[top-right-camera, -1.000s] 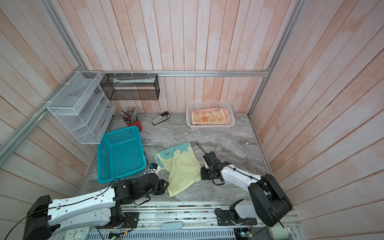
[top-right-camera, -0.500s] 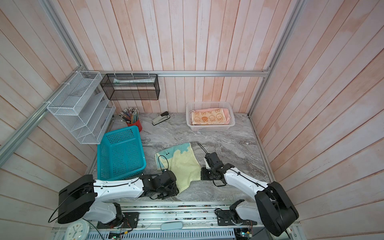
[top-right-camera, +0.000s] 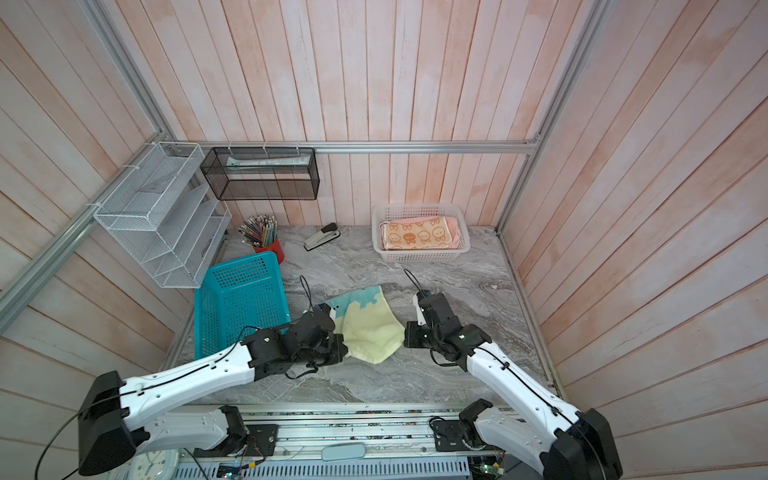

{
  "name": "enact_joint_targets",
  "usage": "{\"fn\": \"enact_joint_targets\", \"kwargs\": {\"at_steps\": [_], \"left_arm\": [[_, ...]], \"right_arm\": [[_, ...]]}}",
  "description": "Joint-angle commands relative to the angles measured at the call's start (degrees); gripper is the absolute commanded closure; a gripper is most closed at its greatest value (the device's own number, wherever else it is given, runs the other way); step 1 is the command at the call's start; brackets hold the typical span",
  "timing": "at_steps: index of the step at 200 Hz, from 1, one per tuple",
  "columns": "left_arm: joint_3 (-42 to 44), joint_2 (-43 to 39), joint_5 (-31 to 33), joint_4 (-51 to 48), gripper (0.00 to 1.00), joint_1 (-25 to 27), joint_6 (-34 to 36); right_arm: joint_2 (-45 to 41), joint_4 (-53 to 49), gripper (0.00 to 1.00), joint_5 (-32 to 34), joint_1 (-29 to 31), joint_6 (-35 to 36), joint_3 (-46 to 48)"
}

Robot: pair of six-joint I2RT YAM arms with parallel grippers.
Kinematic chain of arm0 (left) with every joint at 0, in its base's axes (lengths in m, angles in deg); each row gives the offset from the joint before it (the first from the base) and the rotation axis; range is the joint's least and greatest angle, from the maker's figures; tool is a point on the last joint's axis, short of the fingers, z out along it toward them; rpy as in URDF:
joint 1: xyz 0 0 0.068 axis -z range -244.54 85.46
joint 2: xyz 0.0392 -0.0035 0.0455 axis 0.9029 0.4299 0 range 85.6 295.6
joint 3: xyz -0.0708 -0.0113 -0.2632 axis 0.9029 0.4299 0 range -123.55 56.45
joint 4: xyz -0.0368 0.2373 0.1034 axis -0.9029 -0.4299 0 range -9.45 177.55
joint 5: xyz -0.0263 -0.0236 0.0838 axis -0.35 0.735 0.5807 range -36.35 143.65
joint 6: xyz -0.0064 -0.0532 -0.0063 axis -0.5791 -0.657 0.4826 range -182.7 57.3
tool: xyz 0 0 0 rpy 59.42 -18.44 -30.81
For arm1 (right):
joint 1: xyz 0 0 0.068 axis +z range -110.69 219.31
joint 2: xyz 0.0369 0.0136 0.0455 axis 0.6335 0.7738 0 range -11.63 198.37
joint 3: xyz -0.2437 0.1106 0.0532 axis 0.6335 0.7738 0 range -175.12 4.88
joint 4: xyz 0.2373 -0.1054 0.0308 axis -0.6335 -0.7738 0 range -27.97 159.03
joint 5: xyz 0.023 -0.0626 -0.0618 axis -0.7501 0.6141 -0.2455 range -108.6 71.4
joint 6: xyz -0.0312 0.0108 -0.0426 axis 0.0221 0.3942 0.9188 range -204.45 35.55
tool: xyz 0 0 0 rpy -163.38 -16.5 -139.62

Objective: Fold and stack the towels
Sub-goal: 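Lift the yellow-and-teal towel with both grippers and spread it out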

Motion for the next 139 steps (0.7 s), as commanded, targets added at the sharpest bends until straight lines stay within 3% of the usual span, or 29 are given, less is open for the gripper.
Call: {"fn": "enact_joint_targets", "kwargs": {"at_steps": [1,38,69,113,139], "left_arm": [[-7.4,-4.6,2.7,-1.1,1.00,-0.7,14.3],[-27.4,-3.0,-0.7,-3.7,1.00,-0.1,24.9],[-40.7,0.0,2.9,-5.3,1.00,6.7,29.2],[-59.0,9.2,4.3,-11.4,1.00,12.3,31.6],[-63.9,12.9,8.5,-14.6,1.00,12.1,29.0]], "right_arm": [[-6.4,-5.5,1.00,3.6,-0.1,-0.7,-7.6],[-10.6,-13.8,1.00,8.7,-0.1,2.7,-27.1],[-9.2,-20.9,1.00,9.4,-0.1,6.3,-44.4],[-2.5,-32.0,1.00,12.4,-0.1,8.5,-66.7],[0.8,-36.1,1.00,18.3,-0.1,8.7,-72.5]]}}
